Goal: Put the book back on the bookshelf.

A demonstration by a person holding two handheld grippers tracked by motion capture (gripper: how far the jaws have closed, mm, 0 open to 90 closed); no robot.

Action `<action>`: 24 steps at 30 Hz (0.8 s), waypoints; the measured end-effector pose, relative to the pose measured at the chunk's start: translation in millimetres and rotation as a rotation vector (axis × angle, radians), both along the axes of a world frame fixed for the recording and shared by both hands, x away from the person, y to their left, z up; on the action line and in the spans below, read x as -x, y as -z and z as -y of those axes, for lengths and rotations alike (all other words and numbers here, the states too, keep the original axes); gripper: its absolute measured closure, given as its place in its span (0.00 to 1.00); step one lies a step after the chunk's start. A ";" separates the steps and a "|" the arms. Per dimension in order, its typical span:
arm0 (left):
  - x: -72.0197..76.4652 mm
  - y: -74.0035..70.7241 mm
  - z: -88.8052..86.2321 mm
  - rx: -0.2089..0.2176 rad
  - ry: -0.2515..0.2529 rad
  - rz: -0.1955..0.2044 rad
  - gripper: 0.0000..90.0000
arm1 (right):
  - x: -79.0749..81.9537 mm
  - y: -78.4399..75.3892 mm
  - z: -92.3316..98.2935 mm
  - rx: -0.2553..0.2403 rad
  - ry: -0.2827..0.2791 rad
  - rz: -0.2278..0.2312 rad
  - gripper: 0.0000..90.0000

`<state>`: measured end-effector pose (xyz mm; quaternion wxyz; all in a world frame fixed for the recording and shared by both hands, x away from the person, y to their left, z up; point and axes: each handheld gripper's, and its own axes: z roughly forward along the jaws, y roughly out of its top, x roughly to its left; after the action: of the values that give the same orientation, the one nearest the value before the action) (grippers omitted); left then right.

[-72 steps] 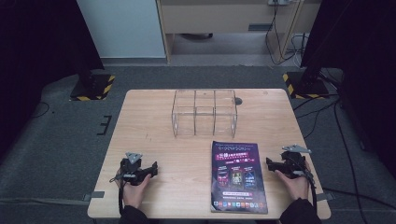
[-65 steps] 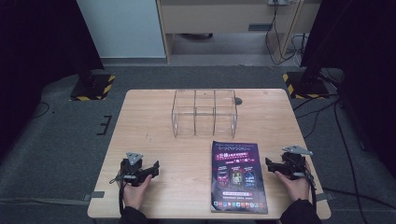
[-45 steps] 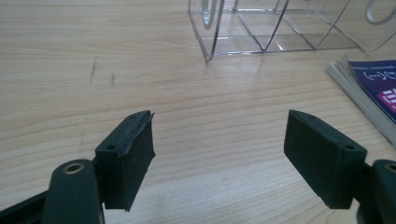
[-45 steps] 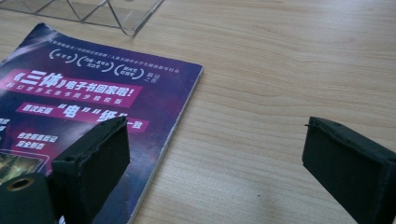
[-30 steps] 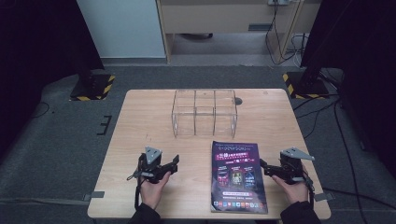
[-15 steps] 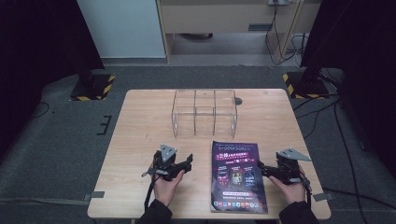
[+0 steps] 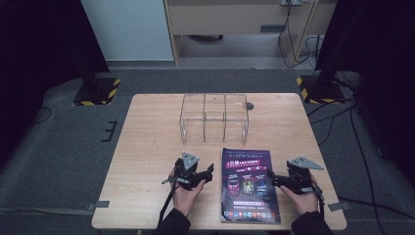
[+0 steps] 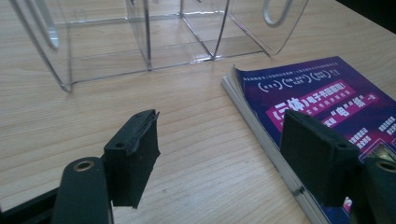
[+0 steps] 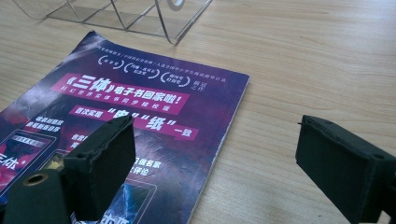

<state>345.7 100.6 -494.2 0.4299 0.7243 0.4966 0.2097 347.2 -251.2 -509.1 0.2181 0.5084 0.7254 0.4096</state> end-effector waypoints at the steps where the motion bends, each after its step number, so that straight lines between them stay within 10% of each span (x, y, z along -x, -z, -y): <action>1: -0.2 0.4 1.7 0.002 0.004 -0.001 0.30 | 0.1 0.2 -0.7 -0.006 0.001 -0.007 0.14; 24: -0.9 19.7 35.9 -0.012 0.075 -0.057 0.37 | 0.0 10.7 -12.0 0.005 -0.047 -0.048 0.18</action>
<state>346.7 64.6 -513.9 0.4188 0.7507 0.4798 0.1758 347.2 -239.2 -519.8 0.1923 0.5005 0.7430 0.4006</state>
